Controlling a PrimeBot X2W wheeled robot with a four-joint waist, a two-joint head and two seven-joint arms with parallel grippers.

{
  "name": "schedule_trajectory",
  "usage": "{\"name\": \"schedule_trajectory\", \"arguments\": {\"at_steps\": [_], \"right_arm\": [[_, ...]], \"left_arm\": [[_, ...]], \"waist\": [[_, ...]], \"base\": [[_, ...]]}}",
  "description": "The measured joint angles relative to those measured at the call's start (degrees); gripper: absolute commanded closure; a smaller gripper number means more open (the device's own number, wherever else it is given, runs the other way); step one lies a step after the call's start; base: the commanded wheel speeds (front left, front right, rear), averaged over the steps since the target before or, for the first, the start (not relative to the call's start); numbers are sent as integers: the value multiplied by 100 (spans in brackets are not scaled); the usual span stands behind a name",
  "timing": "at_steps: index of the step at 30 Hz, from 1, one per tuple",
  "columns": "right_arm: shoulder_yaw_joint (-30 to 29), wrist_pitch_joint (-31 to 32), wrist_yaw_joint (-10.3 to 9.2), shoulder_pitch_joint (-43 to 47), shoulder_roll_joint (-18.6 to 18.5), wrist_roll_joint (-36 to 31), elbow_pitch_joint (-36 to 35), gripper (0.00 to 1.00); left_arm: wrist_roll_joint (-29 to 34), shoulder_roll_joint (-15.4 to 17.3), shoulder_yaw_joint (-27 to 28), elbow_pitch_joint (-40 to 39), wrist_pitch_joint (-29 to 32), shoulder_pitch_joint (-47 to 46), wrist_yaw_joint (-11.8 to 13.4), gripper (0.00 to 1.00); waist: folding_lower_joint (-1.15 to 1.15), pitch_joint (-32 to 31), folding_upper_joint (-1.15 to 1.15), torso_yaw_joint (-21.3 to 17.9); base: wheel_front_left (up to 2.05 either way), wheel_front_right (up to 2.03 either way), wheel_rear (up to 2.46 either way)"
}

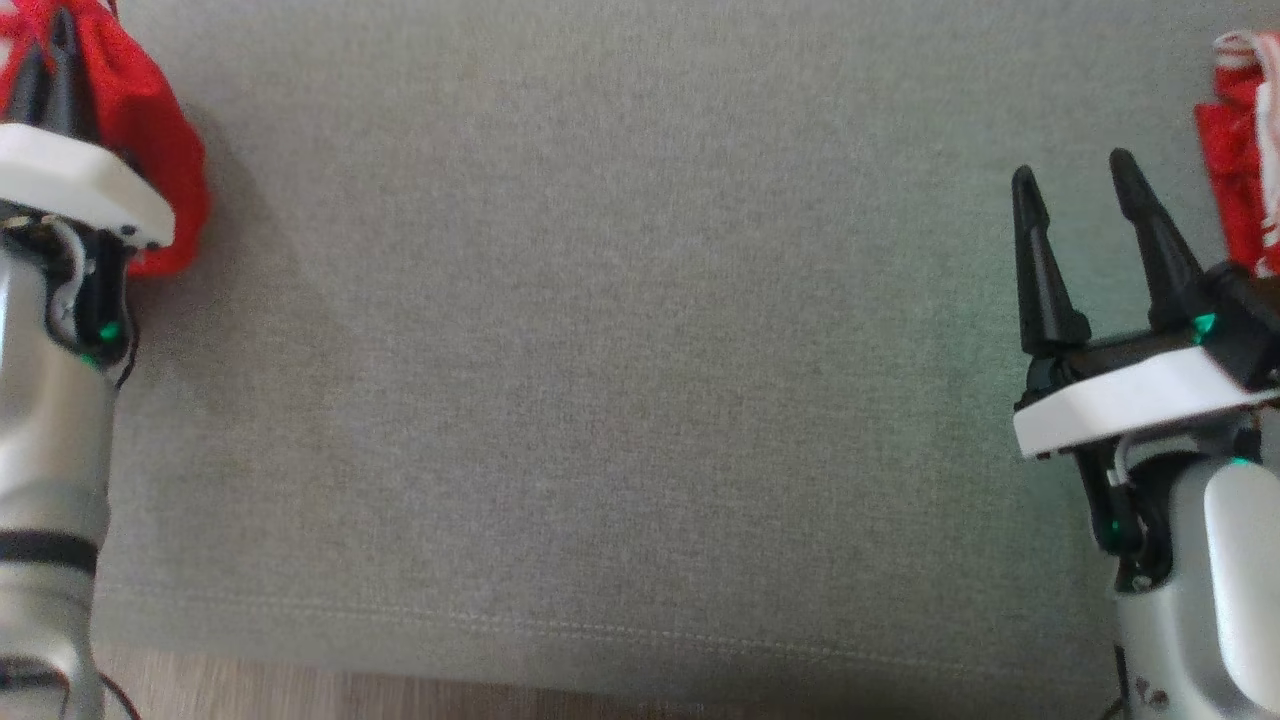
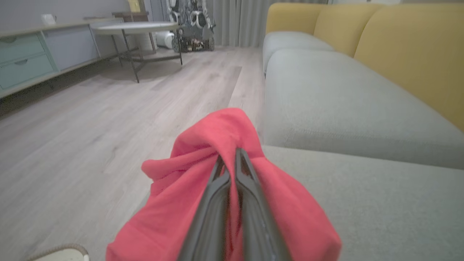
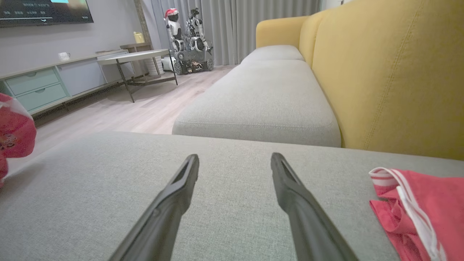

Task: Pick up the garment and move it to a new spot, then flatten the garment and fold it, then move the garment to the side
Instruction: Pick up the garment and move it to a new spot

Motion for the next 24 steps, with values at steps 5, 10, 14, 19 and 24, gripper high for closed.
{"name": "schedule_trajectory", "arguments": {"at_steps": [5, 10, 14, 19, 24], "right_arm": [[-54, -45, 0, 299, 90, 24, 78, 0], [-56, -49, 0, 543, 104, 43, 165, 0], [-18, -48, 0, 738, 131, 78, 198, 0], [83, -31, 0, 1112, 187, 194, 252, 0], [119, 19, 0, 1290, 219, 249, 250, 0]], "left_arm": [[334, 65, 417, -1663, -18, 1220, 197, 100], [573, 63, 563, -2918, -18, 2344, 345, 100], [650, 65, 576, -3633, -15, 3032, 497, 100], [770, 62, 516, -4944, 459, 4412, 905, 100], [825, 60, 346, -5938, 938, 5110, 1128, 100]], "waist": [[0, -545, 0, 0], [0, -1026, 0, -33], [0, -1308, 0, -92], [-1, -1689, 0, -302], [-1, -1891, 0, -580]], "base": [[0, 0, 0], [0, 0, 0], [0, 0, 0], [0, 0, 0], [0, 0, 0]]}}
